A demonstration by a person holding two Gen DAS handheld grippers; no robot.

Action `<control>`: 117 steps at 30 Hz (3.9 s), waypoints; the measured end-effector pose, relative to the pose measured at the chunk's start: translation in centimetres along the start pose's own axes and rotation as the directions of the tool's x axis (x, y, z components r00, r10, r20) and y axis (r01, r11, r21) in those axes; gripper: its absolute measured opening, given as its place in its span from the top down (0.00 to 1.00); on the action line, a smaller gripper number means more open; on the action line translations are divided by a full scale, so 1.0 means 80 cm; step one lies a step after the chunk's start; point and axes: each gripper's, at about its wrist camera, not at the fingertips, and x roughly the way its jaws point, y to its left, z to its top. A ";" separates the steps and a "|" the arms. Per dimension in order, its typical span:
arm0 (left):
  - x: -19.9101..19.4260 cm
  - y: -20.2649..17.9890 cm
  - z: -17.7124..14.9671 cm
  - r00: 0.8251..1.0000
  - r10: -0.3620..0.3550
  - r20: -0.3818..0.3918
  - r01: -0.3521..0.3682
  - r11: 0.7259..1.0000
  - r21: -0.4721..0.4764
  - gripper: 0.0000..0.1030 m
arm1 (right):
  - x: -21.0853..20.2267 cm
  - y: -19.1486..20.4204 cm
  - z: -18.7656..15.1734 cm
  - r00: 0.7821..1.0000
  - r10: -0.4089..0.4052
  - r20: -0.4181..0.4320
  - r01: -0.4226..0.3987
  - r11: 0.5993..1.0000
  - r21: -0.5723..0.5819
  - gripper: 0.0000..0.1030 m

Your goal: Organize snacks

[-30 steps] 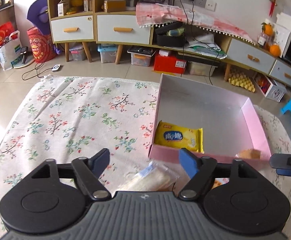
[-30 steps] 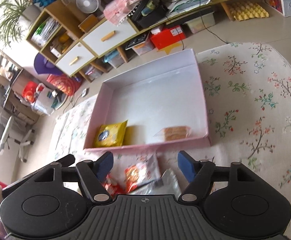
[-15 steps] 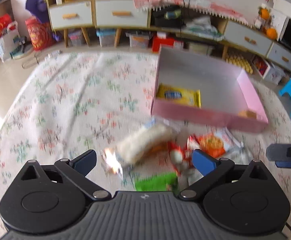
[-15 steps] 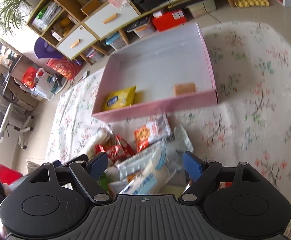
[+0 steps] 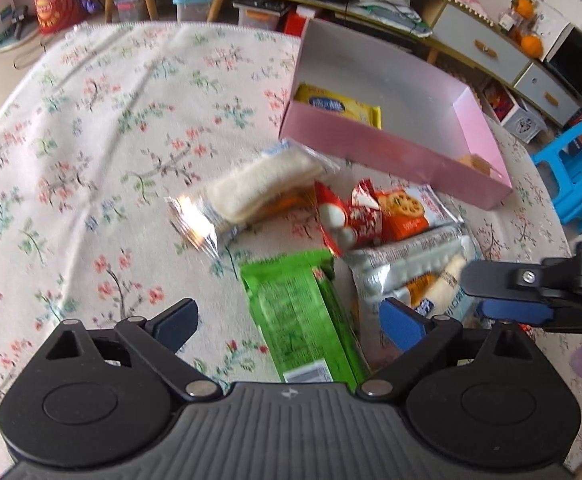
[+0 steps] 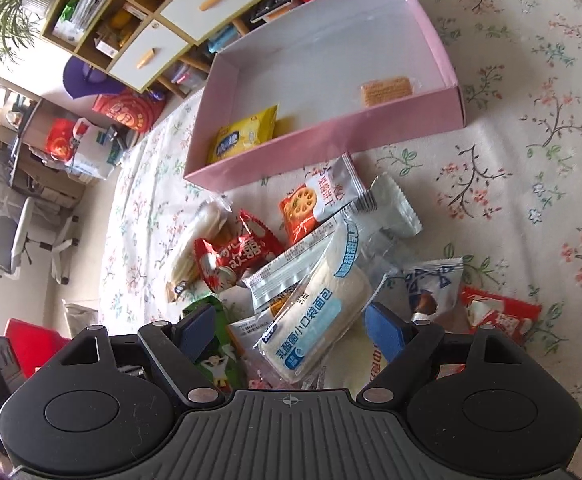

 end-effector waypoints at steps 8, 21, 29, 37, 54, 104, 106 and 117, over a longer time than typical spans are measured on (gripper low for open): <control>0.012 -0.004 -0.012 0.998 -0.033 -0.060 0.033 0.999 0.002 0.29 | 0.017 -0.010 -0.004 0.999 -0.024 0.039 0.021 0.997 0.071 0.20; 0.011 -0.006 -0.012 0.997 -0.056 -0.053 0.057 0.998 0.014 0.55 | 0.020 -0.005 -0.012 0.993 -0.107 0.058 0.104 0.993 0.050 0.61; 0.004 -0.001 -0.011 0.997 -0.065 -0.047 0.065 0.998 0.002 0.60 | 0.005 -0.005 -0.009 0.994 -0.083 0.074 0.080 0.996 0.045 0.71; -0.007 0.002 -0.004 0.996 -0.092 -0.020 0.092 0.996 -0.016 0.62 | -0.008 -0.001 -0.007 0.995 -0.054 0.083 0.051 0.998 0.037 0.75; -0.023 0.006 0.010 0.994 -0.102 0.035 0.104 0.994 -0.038 0.62 | -0.033 -0.005 0.011 0.992 0.001 0.126 -0.010 0.998 0.066 0.84; -0.008 0.009 0.002 0.995 -0.093 -0.036 0.091 0.995 -0.044 0.62 | 0.009 0.000 -0.010 0.964 -0.217 0.150 0.230 0.971 -0.071 0.80; -0.013 0.012 0.004 0.995 -0.097 -0.024 0.096 0.994 -0.052 0.62 | 0.003 -0.003 -0.006 0.968 -0.199 0.155 0.209 0.976 -0.055 0.83; -0.023 0.006 0.009 0.996 -0.093 0.015 0.094 0.995 -0.033 0.63 | -0.007 -0.021 0.006 0.982 -0.158 0.106 0.154 0.987 0.042 0.84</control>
